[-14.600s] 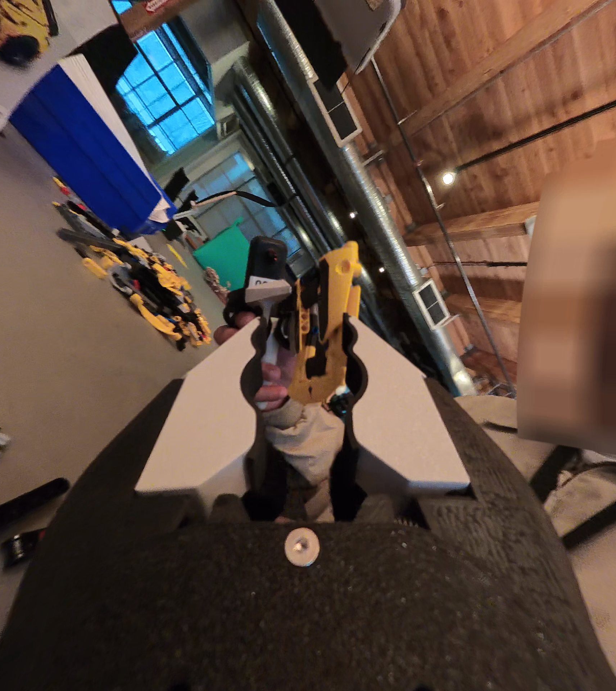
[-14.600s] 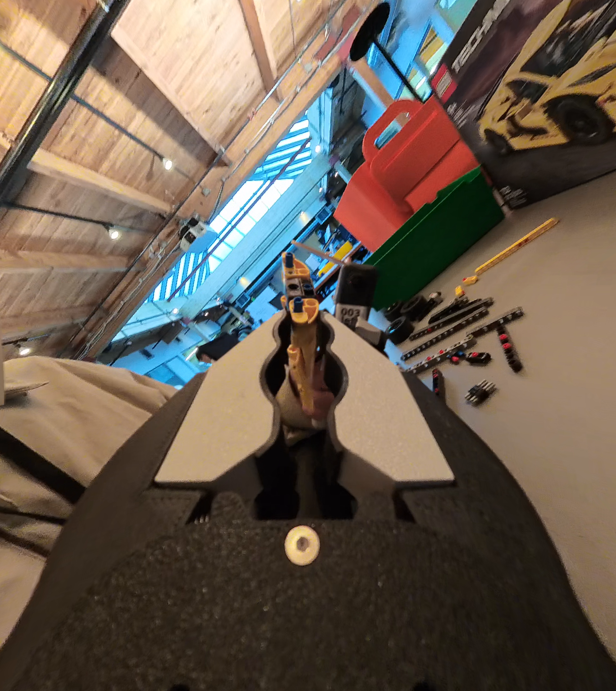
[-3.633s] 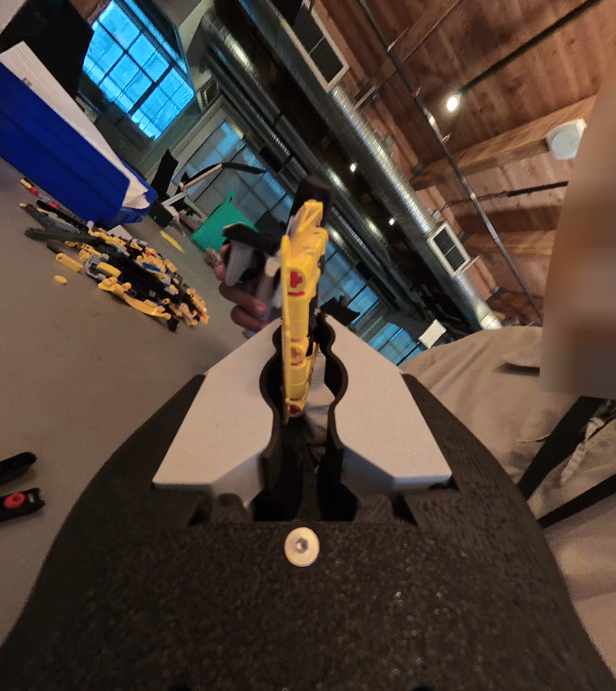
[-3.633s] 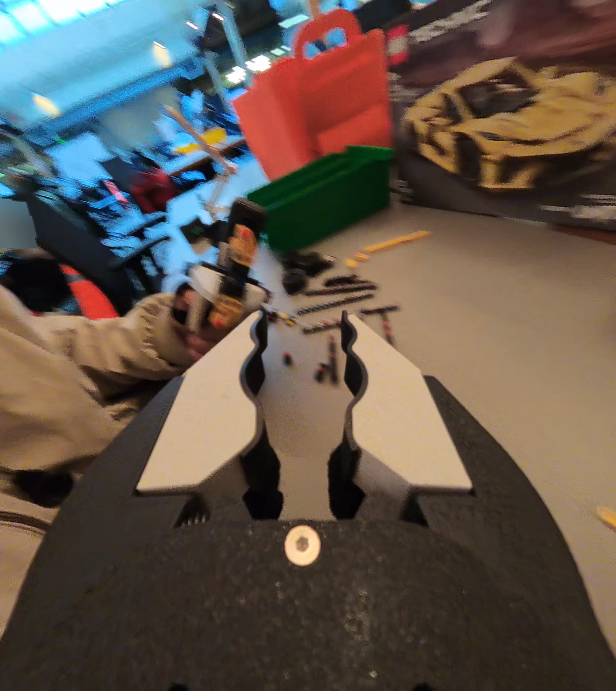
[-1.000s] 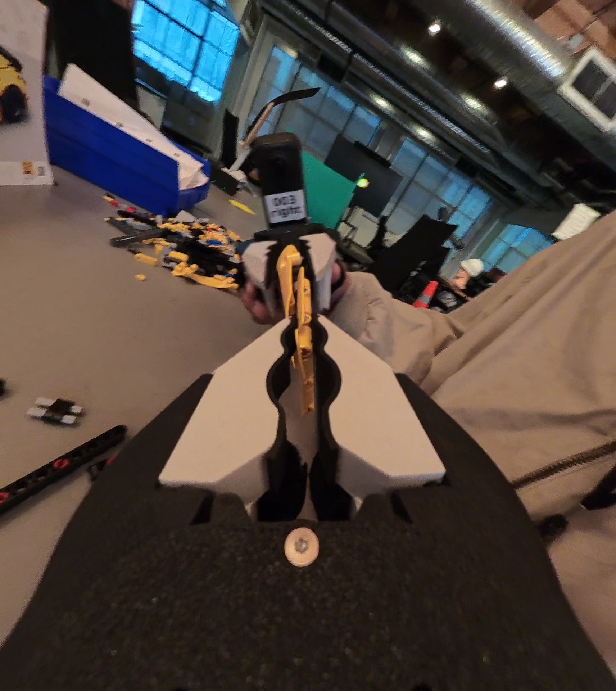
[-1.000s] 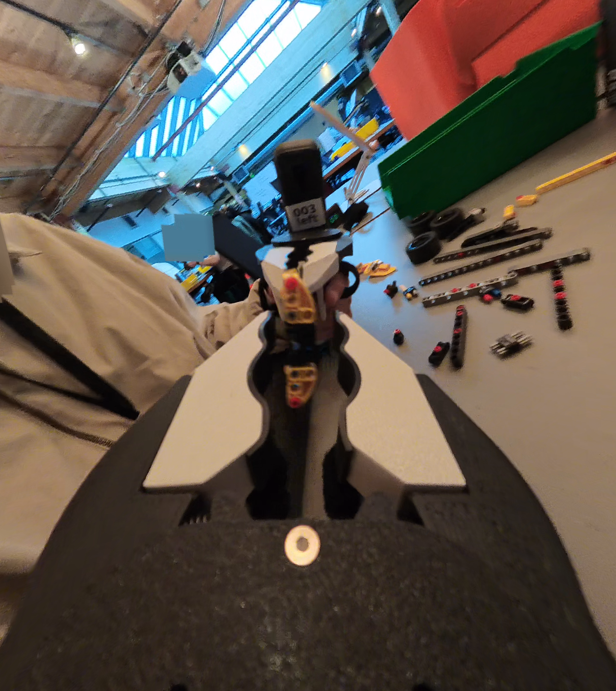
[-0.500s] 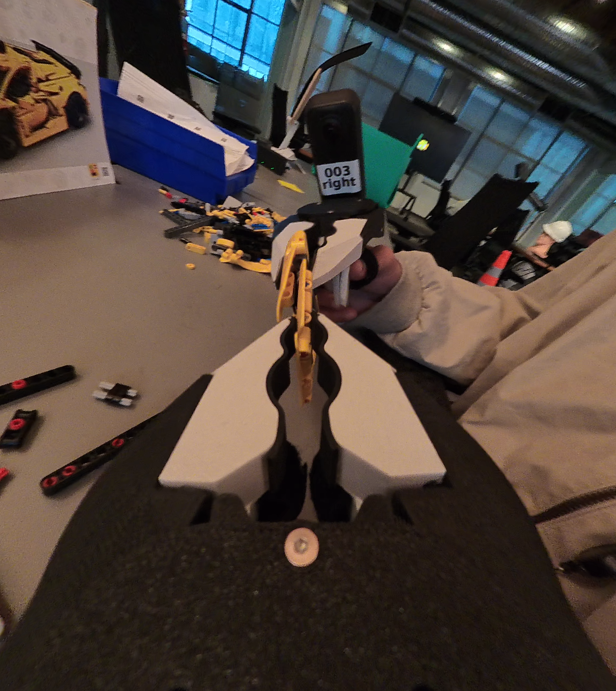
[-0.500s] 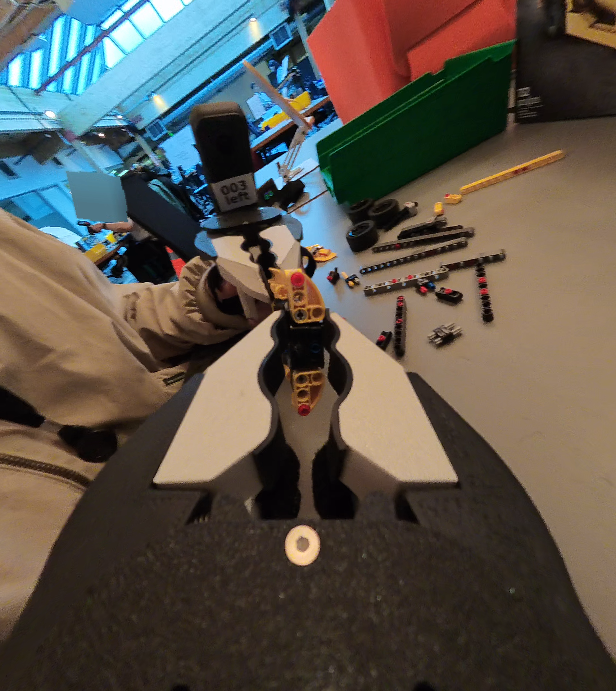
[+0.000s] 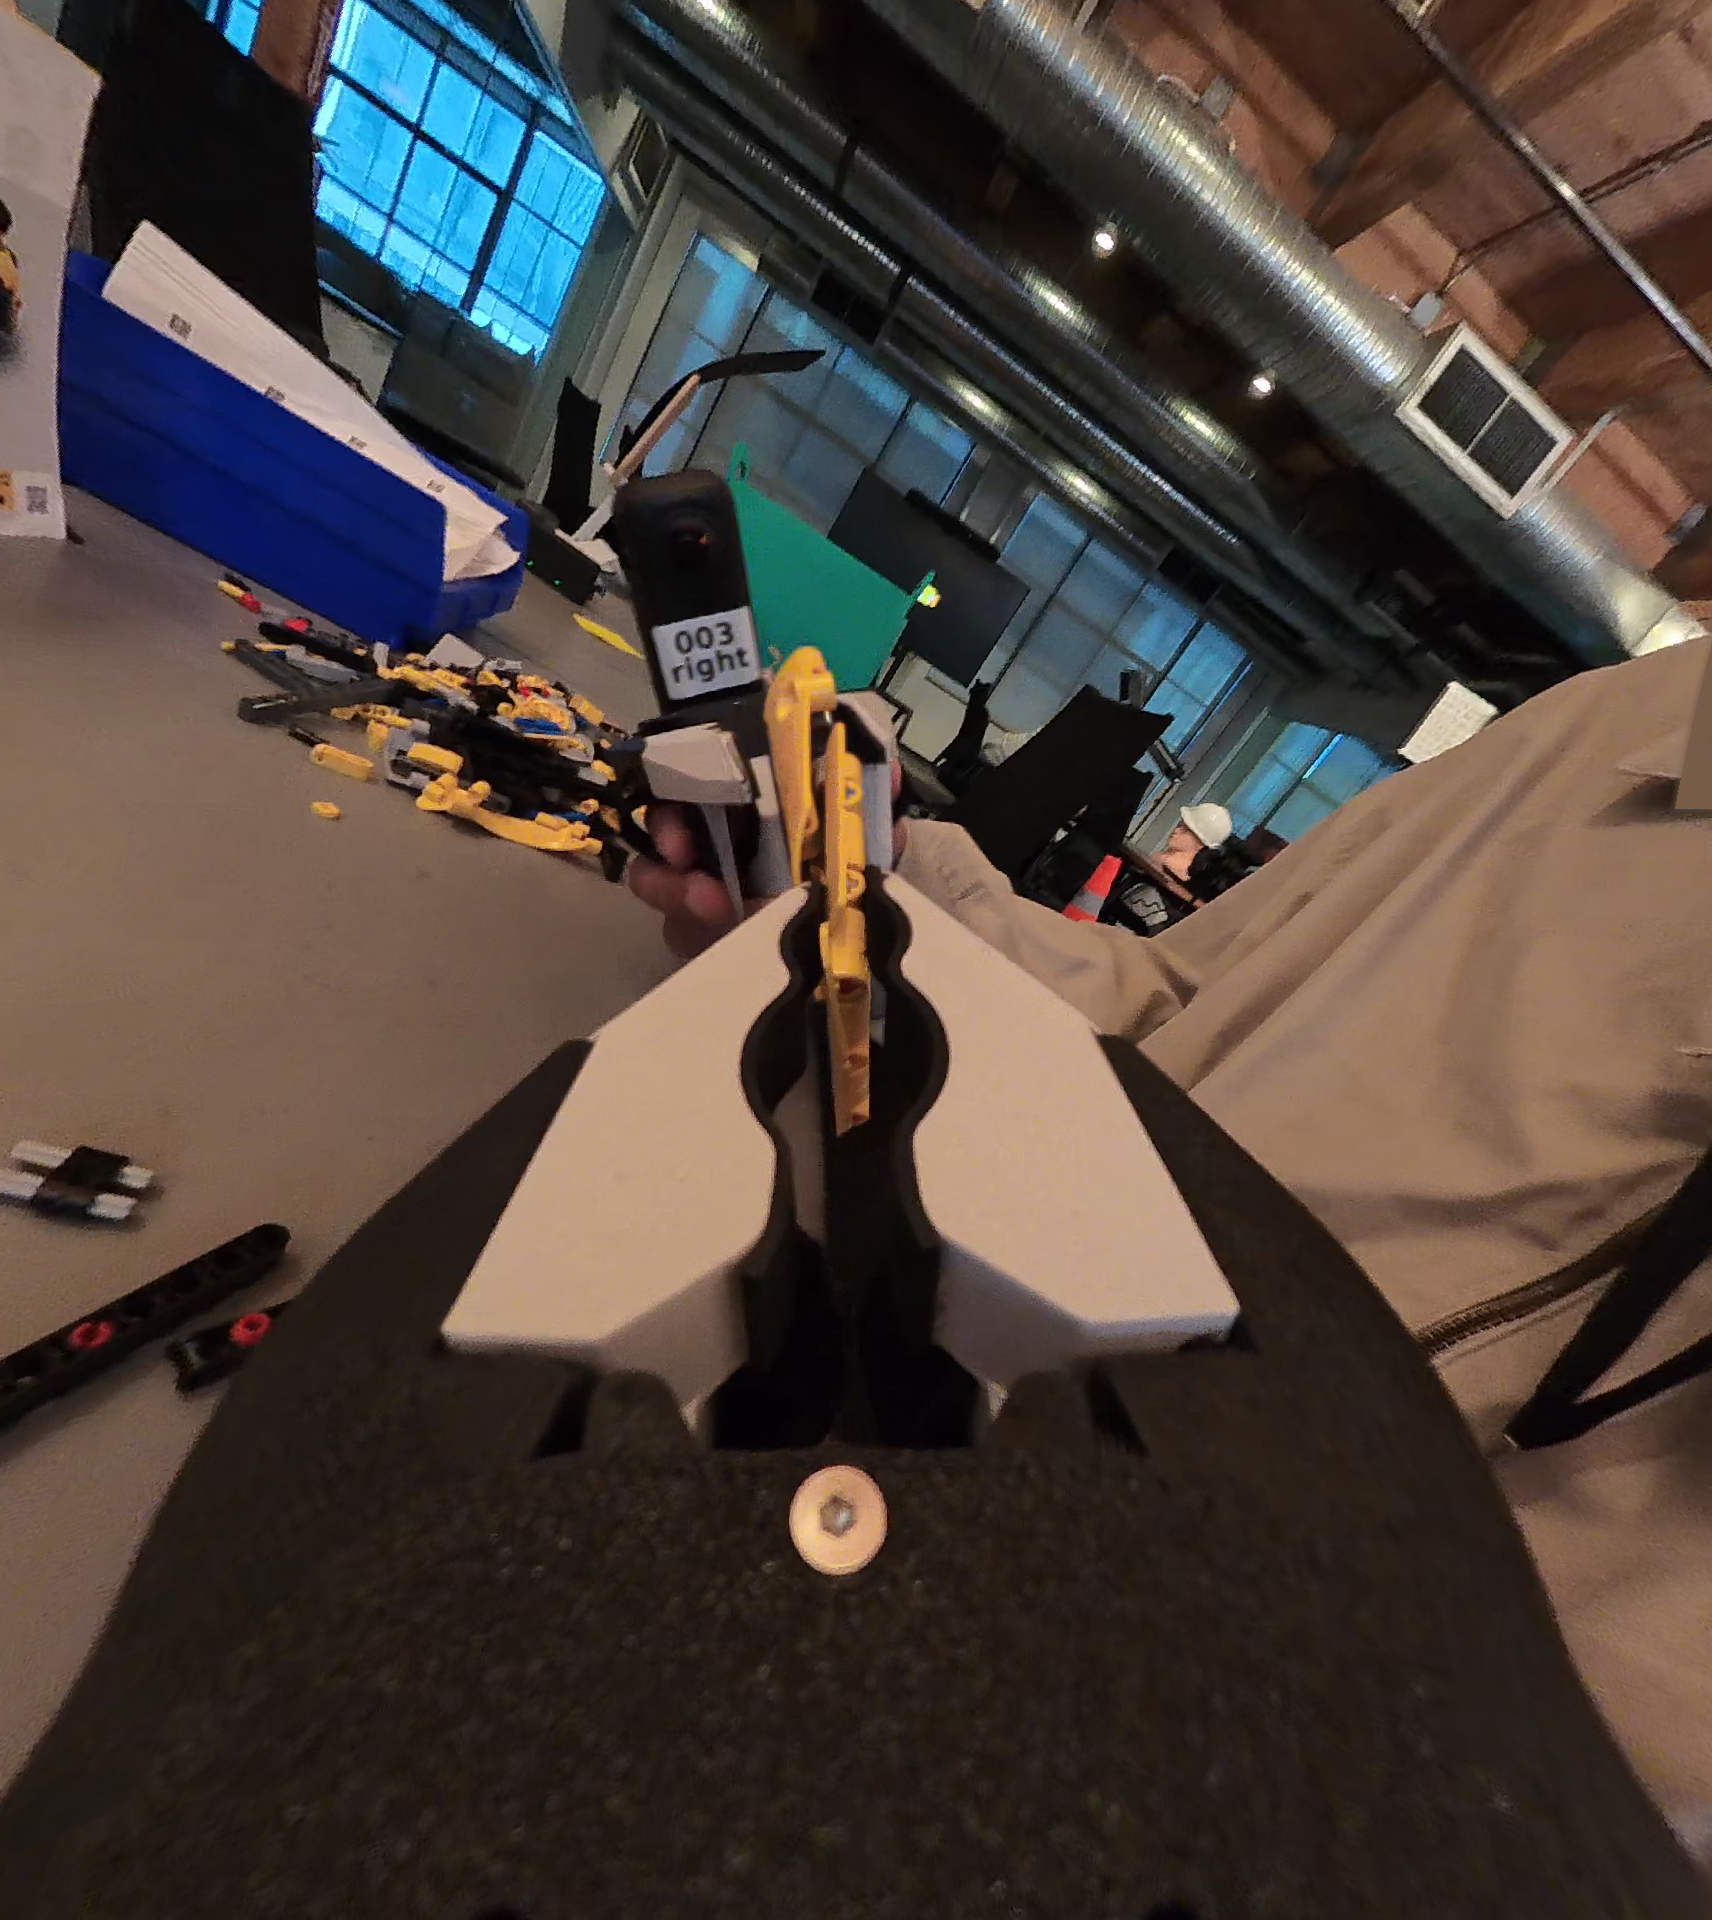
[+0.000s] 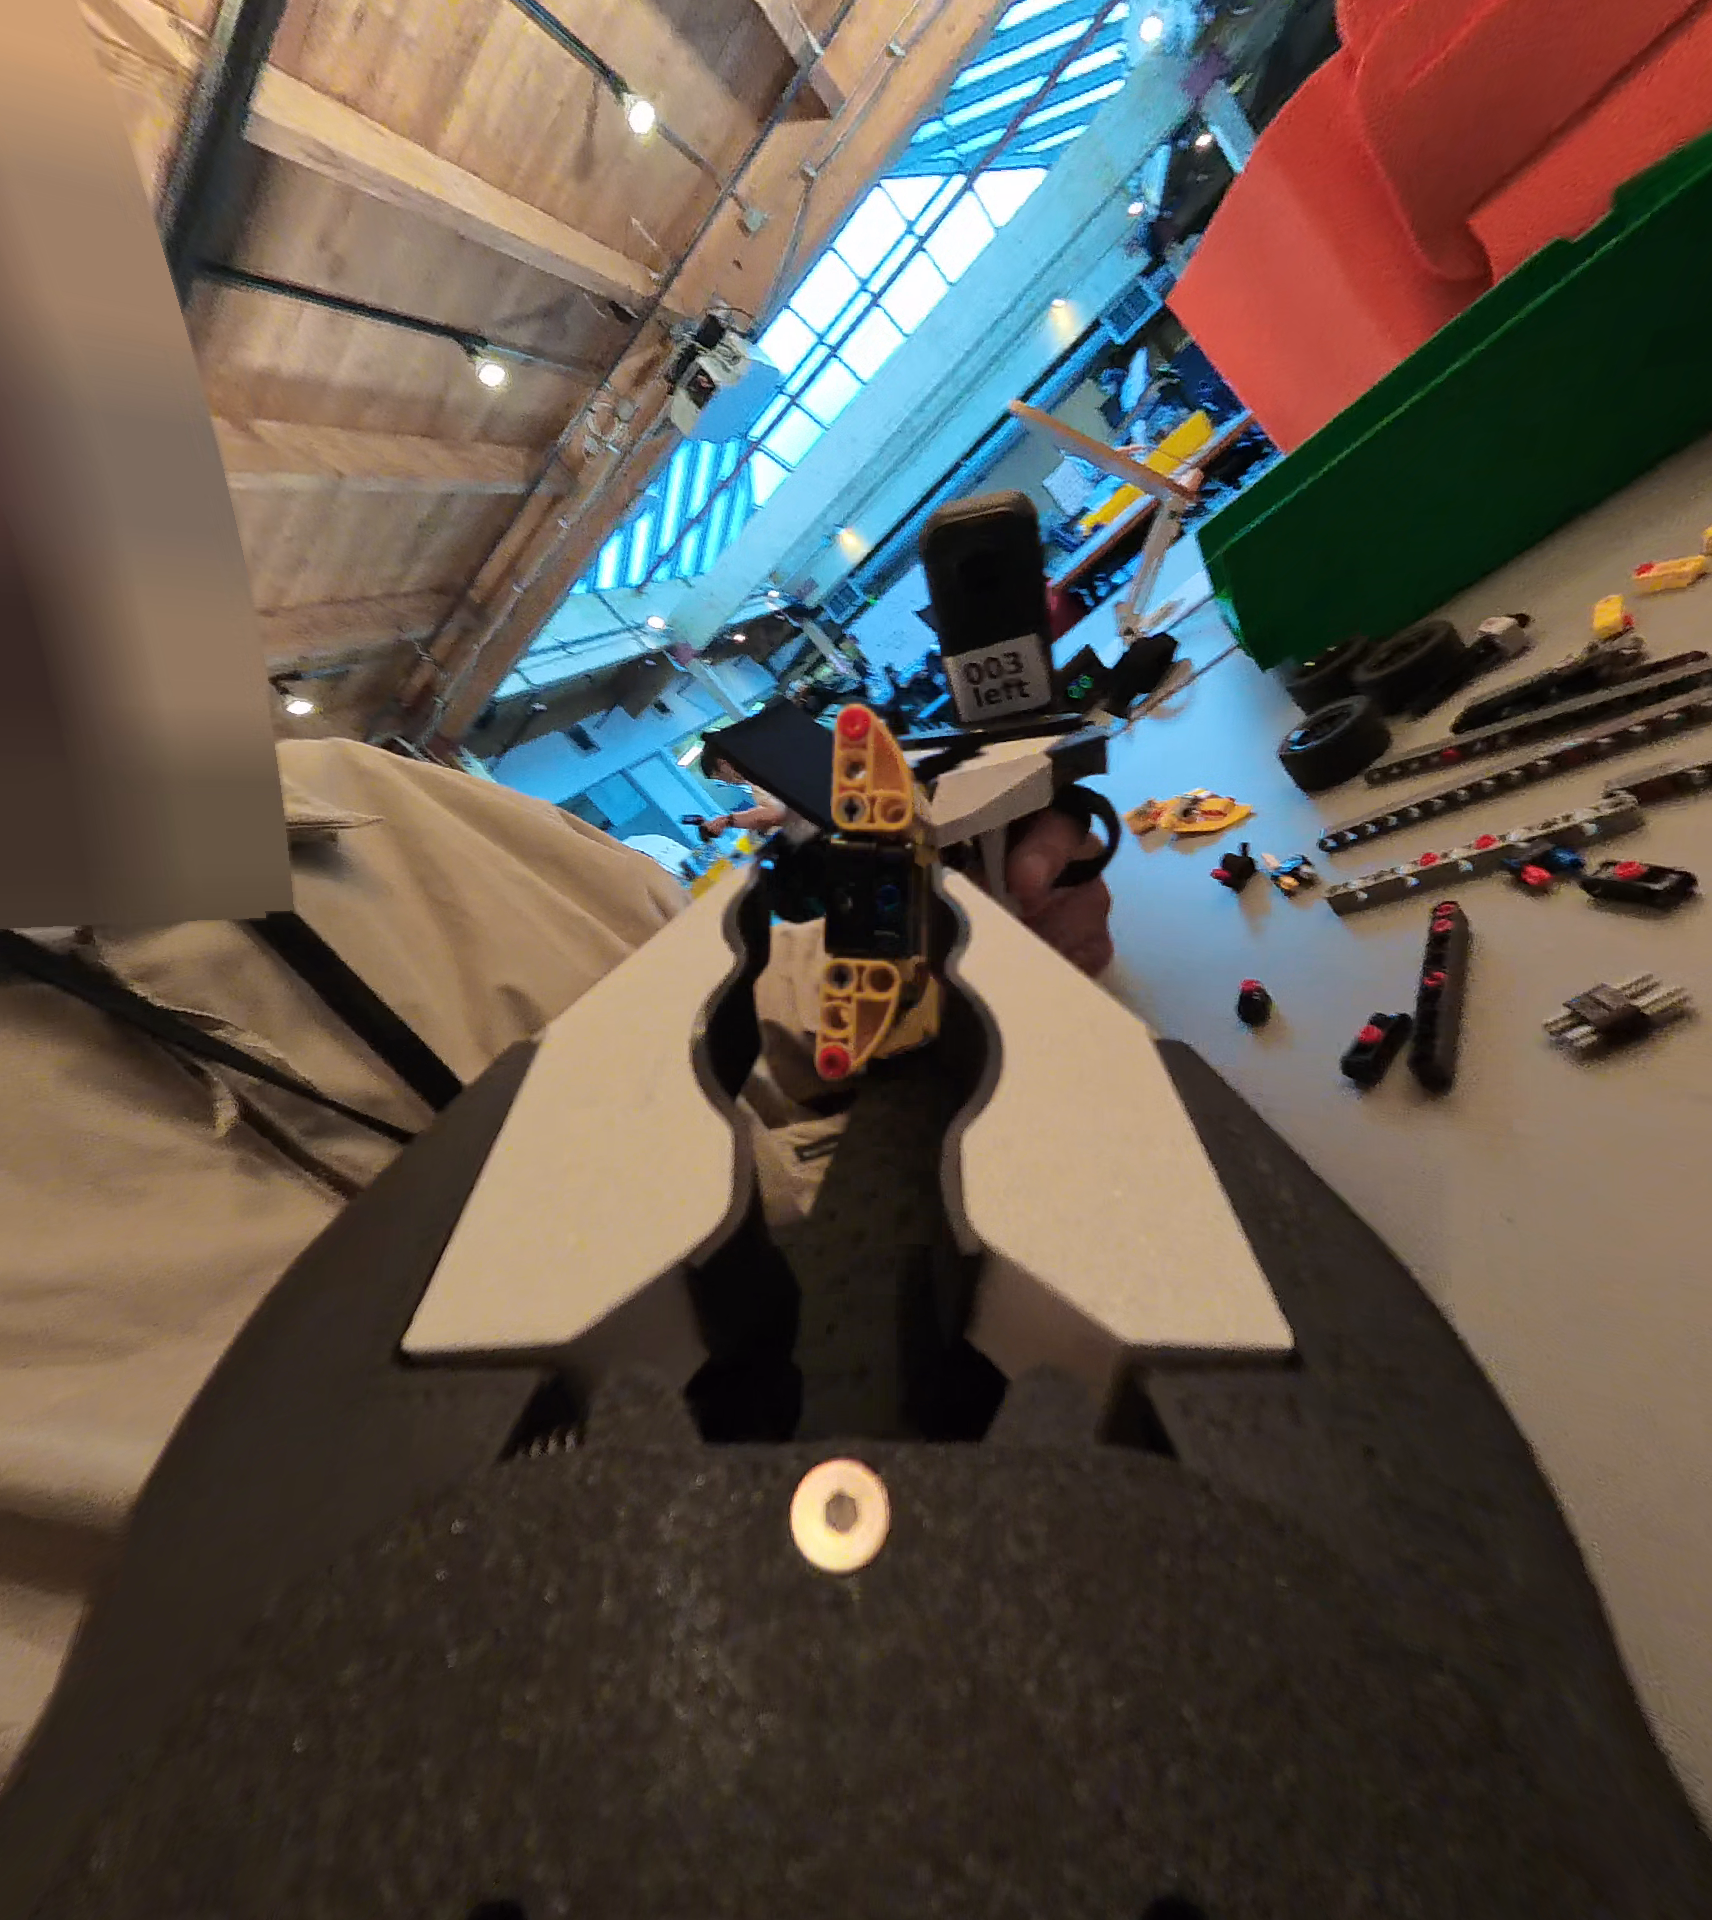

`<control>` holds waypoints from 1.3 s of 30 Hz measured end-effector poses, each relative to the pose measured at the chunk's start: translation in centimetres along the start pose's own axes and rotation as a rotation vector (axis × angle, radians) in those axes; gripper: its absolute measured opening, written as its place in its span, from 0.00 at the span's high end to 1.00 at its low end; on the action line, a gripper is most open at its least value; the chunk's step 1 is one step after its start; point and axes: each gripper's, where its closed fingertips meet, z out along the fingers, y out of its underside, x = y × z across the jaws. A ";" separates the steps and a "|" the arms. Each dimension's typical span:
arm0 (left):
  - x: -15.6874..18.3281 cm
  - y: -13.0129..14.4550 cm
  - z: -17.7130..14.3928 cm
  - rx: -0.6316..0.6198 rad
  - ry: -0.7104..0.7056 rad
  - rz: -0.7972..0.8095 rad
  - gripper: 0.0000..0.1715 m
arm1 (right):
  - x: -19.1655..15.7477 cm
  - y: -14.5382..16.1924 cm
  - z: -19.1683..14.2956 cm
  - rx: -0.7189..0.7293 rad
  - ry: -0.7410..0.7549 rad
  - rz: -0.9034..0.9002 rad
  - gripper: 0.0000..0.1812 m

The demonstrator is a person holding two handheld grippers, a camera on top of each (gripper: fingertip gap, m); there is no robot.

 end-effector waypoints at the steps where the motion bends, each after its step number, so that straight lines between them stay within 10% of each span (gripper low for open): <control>1: 0.2 0.0 0.0 0.003 0.011 -0.003 0.96 | -0.2 0.0 -0.1 -0.005 -0.015 0.009 0.86; 9: -0.5 0.1 0.0 0.001 -0.017 -0.027 0.96 | 0.9 0.8 0.2 -0.066 0.095 -0.076 0.91; 19: -7.9 1.2 -1.5 -0.049 -0.441 -0.054 0.76 | 4.9 -0.9 -1.4 -0.239 0.789 -0.925 0.91; 28: -4.6 -0.8 1.3 0.086 -0.252 -0.106 0.76 | 4.8 -1.2 0.6 -0.285 1.059 -1.194 0.91; 39: -3.6 -0.8 1.4 0.083 -0.219 -0.053 0.90 | 3.8 -0.2 2.6 -0.248 1.046 -1.303 0.91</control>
